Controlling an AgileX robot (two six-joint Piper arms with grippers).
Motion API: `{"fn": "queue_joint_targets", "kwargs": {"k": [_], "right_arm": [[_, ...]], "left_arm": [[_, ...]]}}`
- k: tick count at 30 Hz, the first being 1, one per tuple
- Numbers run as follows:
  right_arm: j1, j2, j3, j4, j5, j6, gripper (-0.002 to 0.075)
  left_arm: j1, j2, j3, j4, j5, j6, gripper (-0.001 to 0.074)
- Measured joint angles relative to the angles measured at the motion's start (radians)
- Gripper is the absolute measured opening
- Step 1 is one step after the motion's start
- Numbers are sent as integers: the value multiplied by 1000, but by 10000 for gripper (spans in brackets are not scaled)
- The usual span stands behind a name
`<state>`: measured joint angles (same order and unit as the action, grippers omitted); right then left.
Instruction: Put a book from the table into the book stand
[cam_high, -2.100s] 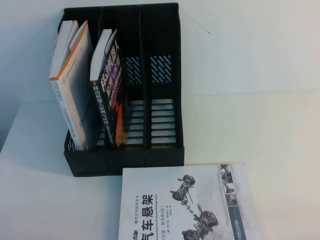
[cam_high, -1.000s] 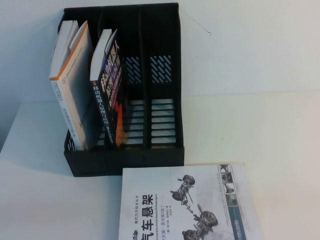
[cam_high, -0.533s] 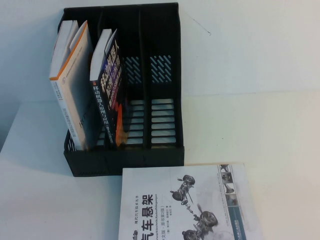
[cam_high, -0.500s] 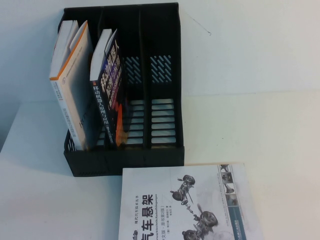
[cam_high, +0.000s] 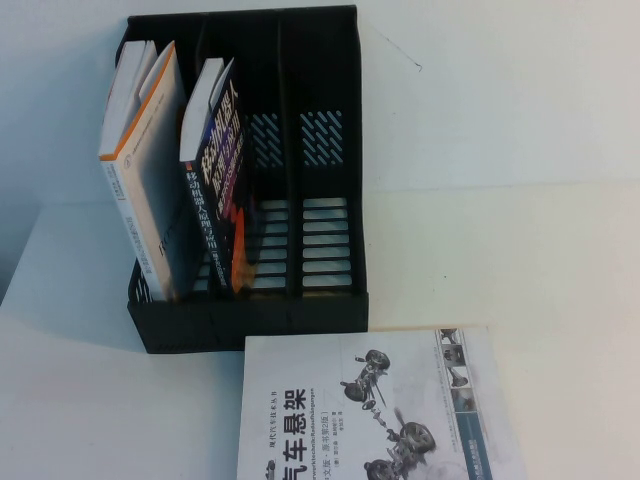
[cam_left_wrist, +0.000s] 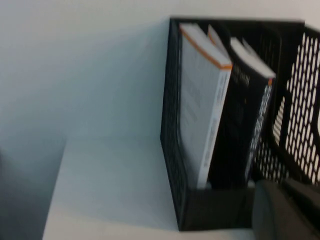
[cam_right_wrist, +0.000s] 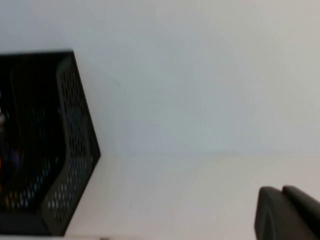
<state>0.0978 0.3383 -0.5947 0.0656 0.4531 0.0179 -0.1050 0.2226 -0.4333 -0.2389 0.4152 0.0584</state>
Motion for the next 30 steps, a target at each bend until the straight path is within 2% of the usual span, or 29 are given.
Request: {"fn": "queue_joint_targets", "kwargs": {"k": [4, 9, 14, 20, 25, 30], "right_arm": [[0, 219, -125, 16, 207, 37, 0], [0, 469, -155, 111, 241, -12, 0], [2, 740, -157, 307, 278, -152, 0], [114, 989, -157, 377, 220, -224, 0], [216, 1125, -157, 380, 154, -213, 0], [236, 1237, -161, 380, 89, -203, 0]], "left_arm": [[0, 167, -61, -28, 80, 4, -3], [0, 340, -62, -79, 99, 11, -3], [0, 554, -62, -244, 191, 97, -3], [0, 752, -62, -409, 226, 268, -3], [0, 795, -64, -457, 196, 312, -3], [0, 795, -65, -468, 178, 315, -3]]}}
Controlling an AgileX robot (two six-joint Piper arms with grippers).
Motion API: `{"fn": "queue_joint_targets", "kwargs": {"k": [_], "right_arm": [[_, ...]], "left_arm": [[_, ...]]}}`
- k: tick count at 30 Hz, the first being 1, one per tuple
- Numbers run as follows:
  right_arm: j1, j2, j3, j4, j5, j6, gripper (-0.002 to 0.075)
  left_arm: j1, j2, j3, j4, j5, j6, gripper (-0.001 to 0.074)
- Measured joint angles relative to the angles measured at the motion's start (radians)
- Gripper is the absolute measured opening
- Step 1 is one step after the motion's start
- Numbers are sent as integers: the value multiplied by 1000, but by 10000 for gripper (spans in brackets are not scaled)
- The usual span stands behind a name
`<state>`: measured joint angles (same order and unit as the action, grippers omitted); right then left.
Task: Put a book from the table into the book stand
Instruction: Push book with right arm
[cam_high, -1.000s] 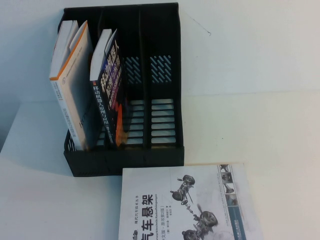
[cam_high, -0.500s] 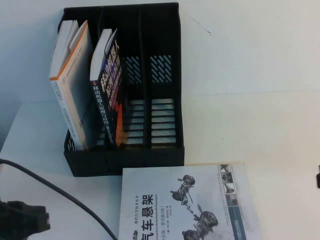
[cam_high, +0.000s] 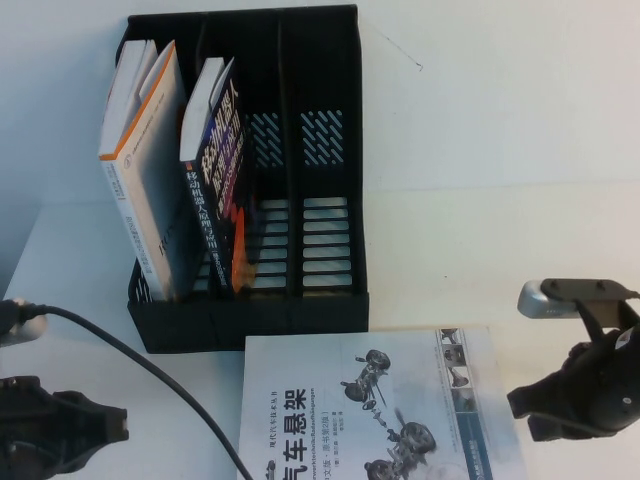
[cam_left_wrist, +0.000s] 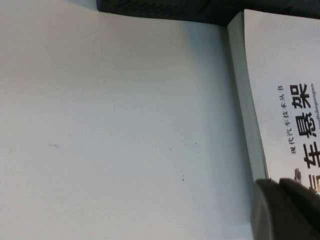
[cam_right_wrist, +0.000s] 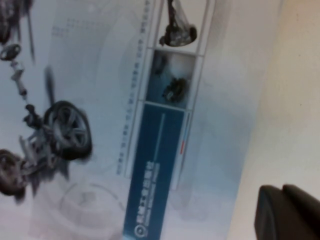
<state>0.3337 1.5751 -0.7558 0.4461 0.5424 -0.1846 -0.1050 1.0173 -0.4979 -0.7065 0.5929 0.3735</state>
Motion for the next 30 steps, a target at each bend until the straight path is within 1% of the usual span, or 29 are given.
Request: {"fn": "queue_joint_targets", "kwargs": {"k": [9, 12, 20, 30], "right_arm": [[1, 123, -27, -4, -41, -2, 0], [13, 129, -41, -4, -41, -3, 0], [93, 138, -96, 0, -42, -9, 0], [99, 138, -125, 31, -43, -12, 0]], "left_arm": [[0, 0, -2, -4, -14, 4, -3], [0, 0, -2, -4, -21, 4, -3], [0, 0, -2, -8, -33, 4, -3], [0, 0, -2, -19, -33, 6, -3]]}}
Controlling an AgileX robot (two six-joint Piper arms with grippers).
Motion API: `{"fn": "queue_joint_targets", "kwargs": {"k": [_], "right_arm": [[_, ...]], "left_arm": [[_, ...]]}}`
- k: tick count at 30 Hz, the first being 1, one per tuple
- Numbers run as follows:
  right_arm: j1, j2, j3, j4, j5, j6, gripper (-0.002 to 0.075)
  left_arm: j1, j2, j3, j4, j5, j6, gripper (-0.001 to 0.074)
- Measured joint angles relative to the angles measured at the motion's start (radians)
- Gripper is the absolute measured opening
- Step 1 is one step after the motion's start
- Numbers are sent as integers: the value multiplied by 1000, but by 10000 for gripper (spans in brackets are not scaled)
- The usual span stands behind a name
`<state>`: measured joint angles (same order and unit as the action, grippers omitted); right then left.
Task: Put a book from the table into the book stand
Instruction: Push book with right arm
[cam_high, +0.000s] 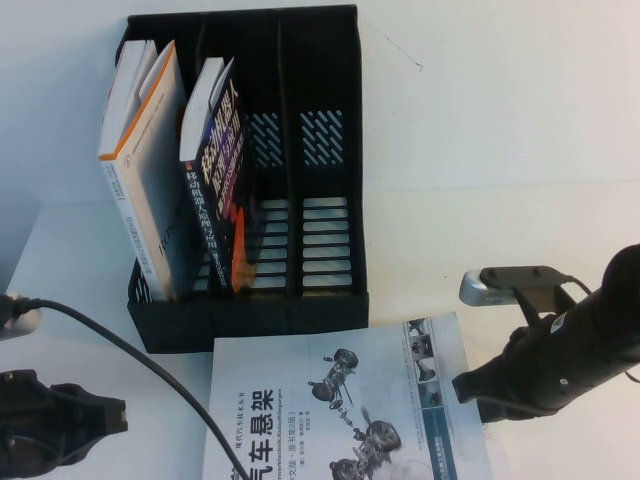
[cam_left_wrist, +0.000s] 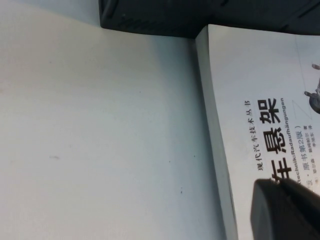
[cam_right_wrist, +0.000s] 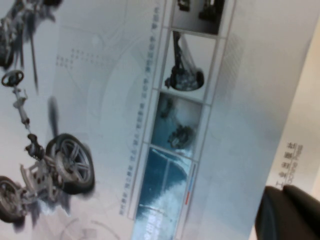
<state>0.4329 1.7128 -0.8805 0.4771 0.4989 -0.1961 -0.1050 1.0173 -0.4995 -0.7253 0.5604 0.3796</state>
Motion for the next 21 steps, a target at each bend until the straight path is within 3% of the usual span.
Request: {"fn": "queue_joint_targets", "kwargs": {"k": [21], "right_arm": [[2, 66, -7, -32, -11, 0, 0]], "left_arm": [[0, 0, 0, -59, -4, 24, -3]]}}
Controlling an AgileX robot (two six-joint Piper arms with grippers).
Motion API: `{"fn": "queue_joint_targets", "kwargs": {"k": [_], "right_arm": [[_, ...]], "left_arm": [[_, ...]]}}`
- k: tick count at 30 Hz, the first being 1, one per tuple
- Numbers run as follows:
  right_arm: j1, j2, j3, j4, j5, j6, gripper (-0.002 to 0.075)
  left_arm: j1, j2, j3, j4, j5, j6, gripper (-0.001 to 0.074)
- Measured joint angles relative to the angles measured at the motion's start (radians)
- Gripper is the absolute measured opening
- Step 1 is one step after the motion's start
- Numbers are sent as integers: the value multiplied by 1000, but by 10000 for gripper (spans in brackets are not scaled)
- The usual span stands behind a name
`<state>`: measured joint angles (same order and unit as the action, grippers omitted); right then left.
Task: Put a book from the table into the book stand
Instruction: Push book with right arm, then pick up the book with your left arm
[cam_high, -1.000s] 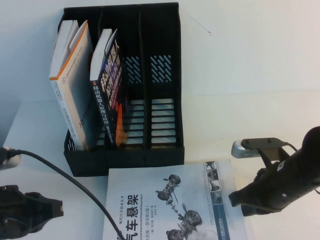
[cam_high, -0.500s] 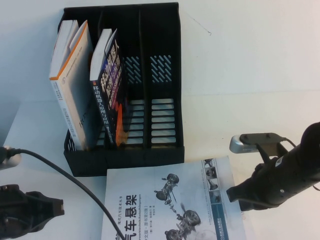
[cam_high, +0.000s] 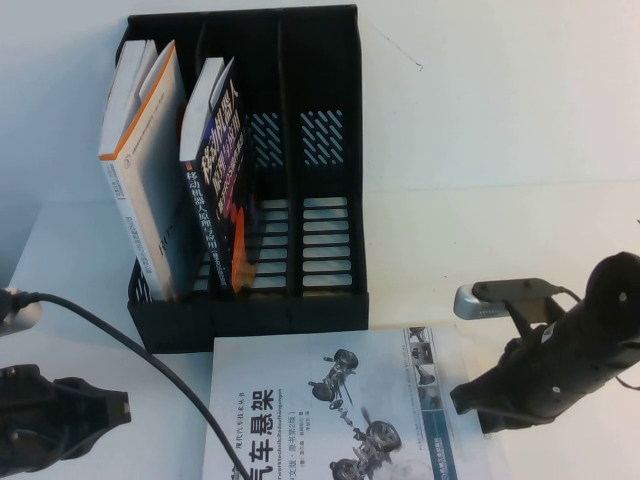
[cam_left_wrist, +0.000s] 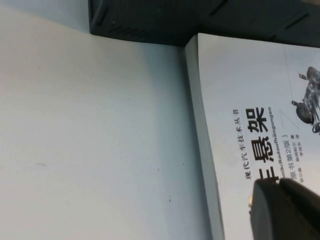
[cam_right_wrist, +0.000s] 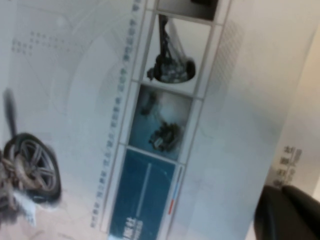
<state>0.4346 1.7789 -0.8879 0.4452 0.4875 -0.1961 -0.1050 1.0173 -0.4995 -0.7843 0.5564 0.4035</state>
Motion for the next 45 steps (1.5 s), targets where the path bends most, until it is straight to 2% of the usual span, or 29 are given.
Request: {"fn": "queue_joint_targets", "kwargs": {"k": [12, 19, 25, 30, 34, 37, 40, 42, 45], "right_arm": [[0, 6, -2, 131, -2, -116, 0], [0, -16, -2, 109, -23, -103, 0], [0, -181, -2, -125, 14, 82, 0], [0, -427, -2, -367, 146, 262, 0], [0, -617, -2, -521, 258, 366, 0], [0, -764, -2, -605, 341, 419, 0], [0, -878, 0, -645, 419, 448, 0], [0, -942, 2, -650, 473, 463, 0], [0, -1012, 4, -657, 523, 485, 0]], "left_arm": [[0, 0, 0, -35, -19, 8, -3], [0, 0, 0, -68, -24, 27, -3], [0, 0, 0, -191, 109, 133, -3], [0, 0, 0, -327, 237, 270, -3], [8, 24, 0, -330, 257, 289, -3], [61, 62, 0, -330, 276, 306, -3], [173, 108, 0, -344, 314, 357, -3], [255, 152, 0, -390, 376, 417, -3], [334, 235, -2, -484, 504, 544, -3]]}}
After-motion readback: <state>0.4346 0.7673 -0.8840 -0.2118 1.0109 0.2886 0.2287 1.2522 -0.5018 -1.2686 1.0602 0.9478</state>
